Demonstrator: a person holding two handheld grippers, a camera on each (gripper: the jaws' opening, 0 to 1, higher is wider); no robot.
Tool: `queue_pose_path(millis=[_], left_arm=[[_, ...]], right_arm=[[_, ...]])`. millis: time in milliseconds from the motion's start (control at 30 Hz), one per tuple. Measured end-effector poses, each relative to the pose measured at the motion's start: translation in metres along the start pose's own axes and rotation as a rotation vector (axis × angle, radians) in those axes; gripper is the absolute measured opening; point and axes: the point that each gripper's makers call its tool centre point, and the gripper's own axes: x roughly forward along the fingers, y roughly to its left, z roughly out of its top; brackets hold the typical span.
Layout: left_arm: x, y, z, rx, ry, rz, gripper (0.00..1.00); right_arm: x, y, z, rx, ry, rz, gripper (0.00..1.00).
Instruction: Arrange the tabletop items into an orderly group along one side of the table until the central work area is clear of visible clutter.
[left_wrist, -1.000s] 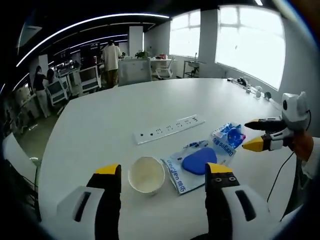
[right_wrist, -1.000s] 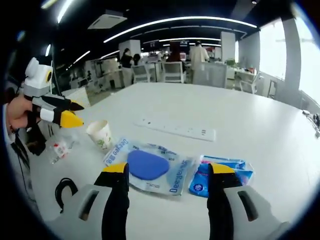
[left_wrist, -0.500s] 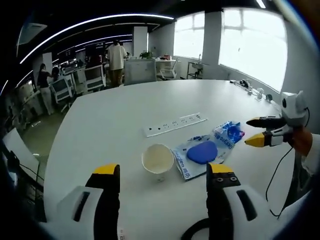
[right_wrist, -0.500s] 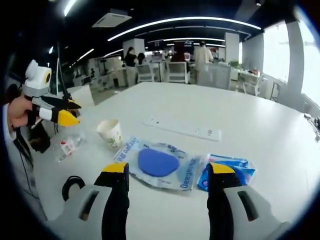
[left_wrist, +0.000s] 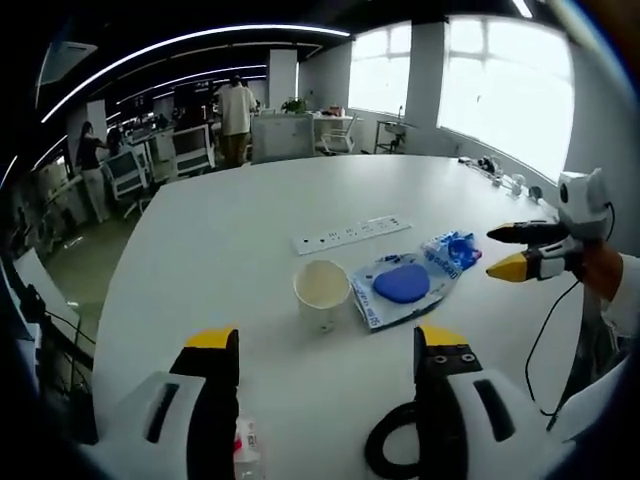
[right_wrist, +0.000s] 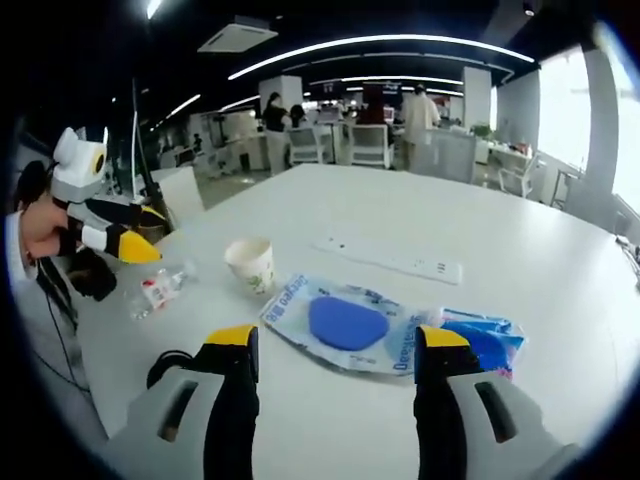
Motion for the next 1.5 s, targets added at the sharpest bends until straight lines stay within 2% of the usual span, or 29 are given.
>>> queue_pose_path(millis=[467, 767, 1100, 1500], left_arm=[[-0.025, -0.002, -0.030, -0.033, 0.026, -0.003, 0.73], [-0.036, -0.008, -0.050, -0.044, 0.052, -0.014, 0.73], [-0.043, -0.016, -0.084, -0.067, 0.093, -0.025, 0.73], [-0.038, -0.032, -0.123, -0.080, 0.151, -0.046, 0.73]], right_arm=[[0.001, 0.050, -0.004, -0.035, 0.028, 0.079, 0.61], [0.002, 0.074, -0.011, -0.060, 0.053, 0.117, 0.60], [0.006, 0.104, -0.032, -0.090, 0.104, 0.170, 0.60], [0.016, 0.135, -0.064, -0.128, 0.183, 0.234, 0.59]])
